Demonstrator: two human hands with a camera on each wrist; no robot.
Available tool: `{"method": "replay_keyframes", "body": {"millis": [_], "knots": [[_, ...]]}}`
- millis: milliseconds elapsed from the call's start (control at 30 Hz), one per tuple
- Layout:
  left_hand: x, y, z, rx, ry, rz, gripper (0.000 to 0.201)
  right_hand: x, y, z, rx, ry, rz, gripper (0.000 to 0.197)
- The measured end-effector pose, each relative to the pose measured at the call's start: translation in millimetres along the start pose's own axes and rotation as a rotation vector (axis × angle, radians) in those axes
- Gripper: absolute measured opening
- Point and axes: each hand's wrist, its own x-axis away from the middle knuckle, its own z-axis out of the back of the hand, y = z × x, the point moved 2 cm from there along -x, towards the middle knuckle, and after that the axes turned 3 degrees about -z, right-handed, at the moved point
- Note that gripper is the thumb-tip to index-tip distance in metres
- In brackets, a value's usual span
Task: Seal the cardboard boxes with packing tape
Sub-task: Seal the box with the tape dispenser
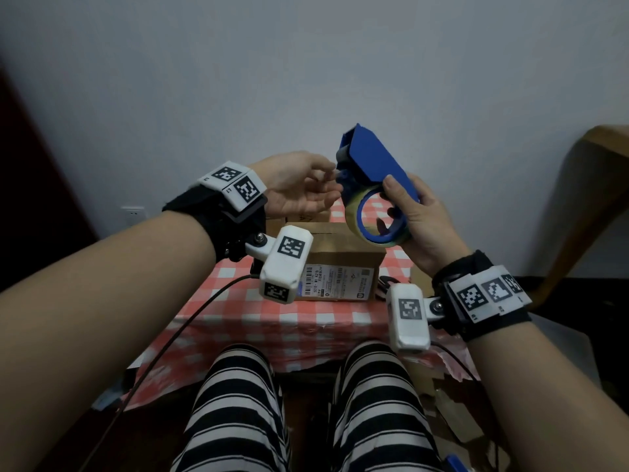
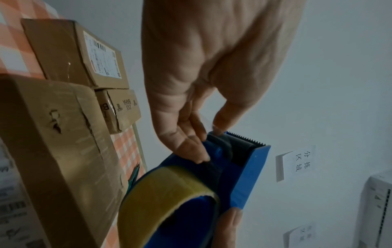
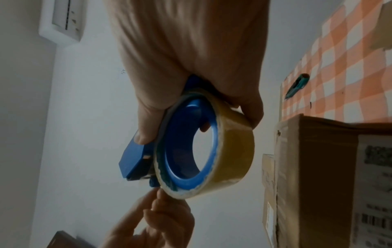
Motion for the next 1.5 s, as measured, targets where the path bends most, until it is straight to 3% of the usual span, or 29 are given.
{"method": "replay_keyframes", "body": {"millis": [100,267,500,733,1167,1333,1500], "knots": [[-3.1,-2.3,7.9,-0.040,0.027,0.015,0.018,-1.4,0.2,-1.8,0.046,-0.003,0.015,0.036],[-3.4,-9.8,20.3,-0.072,0.087,0.066,0.008,-2.6,2.3,-6.3,0.136,-0.016,0.055,0.053],[-7.0,-16.3,35.7,-0.181,0.114,0.139,0.022,-6.3,-6.5,-10.5,0.310,-0.068,0.126,0.040],[-6.8,-13.4,45.0,-0.289,0.119,0.181,0.026,-6.7,-13.5,-14.3,0.441,-0.128,0.156,0.053],[-11.6,-16.7,53.5,-0.317,0.136,0.239,0.021,-10.7,-20.2,-9.9,0.522,-0.148,0.157,0.050],[-16.0,-18.7,95.2,-0.254,0.247,0.222,0.015,-16.8,-35.7,24.5,0.563,-0.002,0.226,0.051],[-21.0,-30.6,96.8,-0.306,0.207,0.247,0.019,-18.2,-33.7,27.5,0.586,0.008,0.269,0.045]]}}
